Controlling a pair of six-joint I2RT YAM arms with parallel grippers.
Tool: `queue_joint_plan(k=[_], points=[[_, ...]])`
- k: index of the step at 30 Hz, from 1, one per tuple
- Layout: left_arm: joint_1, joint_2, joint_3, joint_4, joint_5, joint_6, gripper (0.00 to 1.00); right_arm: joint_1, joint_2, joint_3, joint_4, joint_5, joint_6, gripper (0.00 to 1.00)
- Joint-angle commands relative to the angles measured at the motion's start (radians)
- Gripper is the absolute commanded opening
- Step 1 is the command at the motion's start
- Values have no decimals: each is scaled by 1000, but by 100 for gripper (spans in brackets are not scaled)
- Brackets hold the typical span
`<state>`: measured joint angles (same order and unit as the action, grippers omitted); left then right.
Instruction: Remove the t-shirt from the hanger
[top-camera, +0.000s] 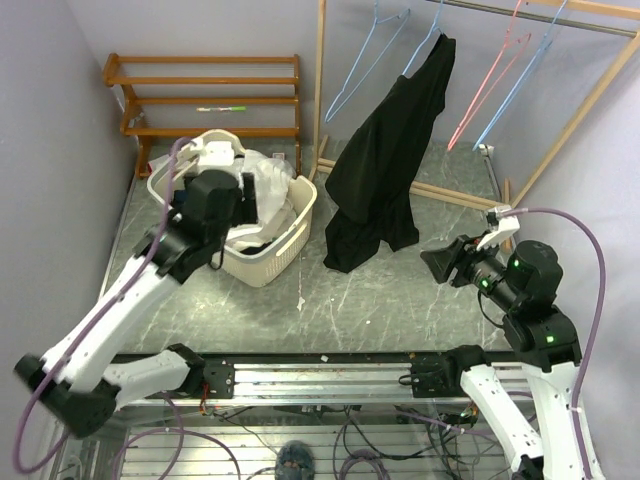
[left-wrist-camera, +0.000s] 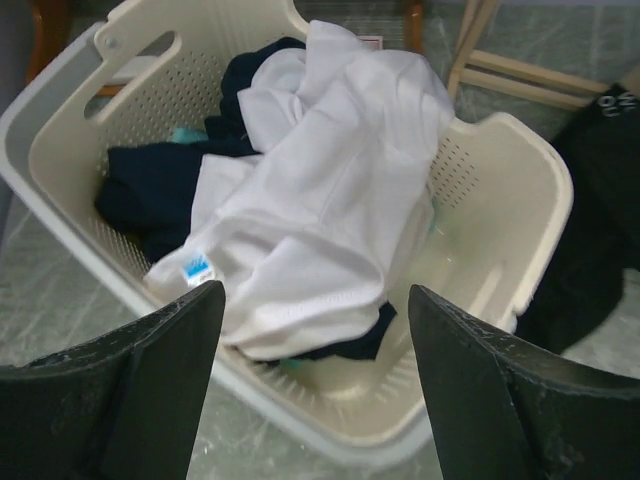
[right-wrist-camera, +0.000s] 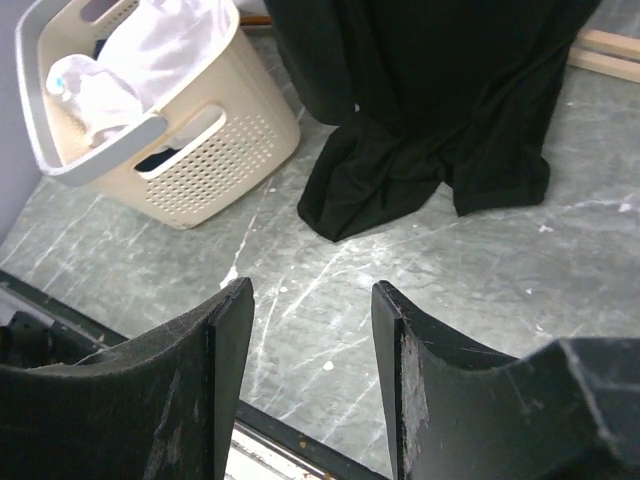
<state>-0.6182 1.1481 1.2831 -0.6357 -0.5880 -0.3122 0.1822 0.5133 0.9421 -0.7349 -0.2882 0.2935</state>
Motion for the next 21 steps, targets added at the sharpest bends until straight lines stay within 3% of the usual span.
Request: queue_joint_plan(k=[1, 6, 10, 21], points=[[3, -236, -127, 41, 107, -82, 83, 6, 38, 38, 82, -106, 33, 51], [3, -444, -284, 75, 204, -135, 78, 5, 163, 146, 176, -211, 97, 51], [4, -513, -365, 56, 221, -152, 77, 5, 299, 310, 249, -229, 159, 50], [3, -509, -403, -42, 236, -157, 74, 6, 824, 919, 228, 98, 201, 53]])
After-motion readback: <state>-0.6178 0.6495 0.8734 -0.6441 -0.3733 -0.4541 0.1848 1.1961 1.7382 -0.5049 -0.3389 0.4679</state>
